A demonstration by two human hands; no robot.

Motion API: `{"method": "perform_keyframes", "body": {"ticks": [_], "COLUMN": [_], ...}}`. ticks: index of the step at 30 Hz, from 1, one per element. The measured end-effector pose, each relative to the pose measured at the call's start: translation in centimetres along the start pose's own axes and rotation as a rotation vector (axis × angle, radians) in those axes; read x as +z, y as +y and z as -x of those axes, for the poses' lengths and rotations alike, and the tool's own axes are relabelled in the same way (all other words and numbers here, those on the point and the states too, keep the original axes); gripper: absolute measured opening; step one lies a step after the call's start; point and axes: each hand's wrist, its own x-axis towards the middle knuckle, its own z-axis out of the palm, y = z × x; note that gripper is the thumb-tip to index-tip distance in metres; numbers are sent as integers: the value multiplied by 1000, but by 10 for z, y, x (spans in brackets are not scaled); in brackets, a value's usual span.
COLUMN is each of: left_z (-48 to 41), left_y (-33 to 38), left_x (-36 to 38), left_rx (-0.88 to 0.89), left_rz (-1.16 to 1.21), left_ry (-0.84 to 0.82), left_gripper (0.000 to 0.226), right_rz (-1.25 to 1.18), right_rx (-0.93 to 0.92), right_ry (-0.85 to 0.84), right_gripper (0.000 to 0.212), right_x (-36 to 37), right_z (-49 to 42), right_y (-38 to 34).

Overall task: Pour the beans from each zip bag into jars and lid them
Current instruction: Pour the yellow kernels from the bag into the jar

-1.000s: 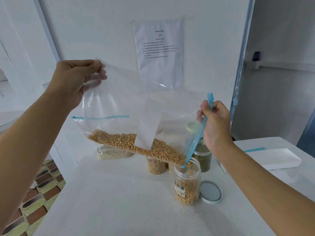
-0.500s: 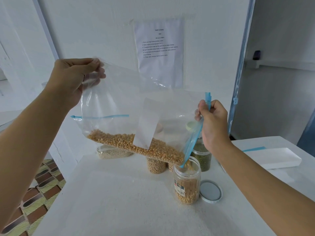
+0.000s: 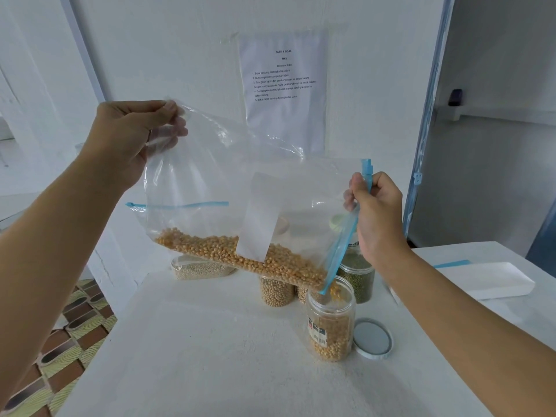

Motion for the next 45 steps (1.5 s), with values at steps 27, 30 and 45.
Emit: {"method": "perform_keyframes", "body": {"ticks": [27, 30, 45], "left_z": [-5, -7, -6], "left_y": [0, 1, 4], "left_x": [4, 4, 9], "left_rx": [-14, -12, -6], "left_rz": [-20, -23, -26], "left_ry": [-3, -2, -7], "left_gripper": [24, 25, 18], "right_rz": [-1, 8, 2], "right_rx": [15, 12, 9], "right_ry": [23, 22, 33], "right_gripper": [29, 27, 21], "right_x": [1, 1, -1], "right_z": [0, 1, 1], "right_y": [4, 3, 0]}}
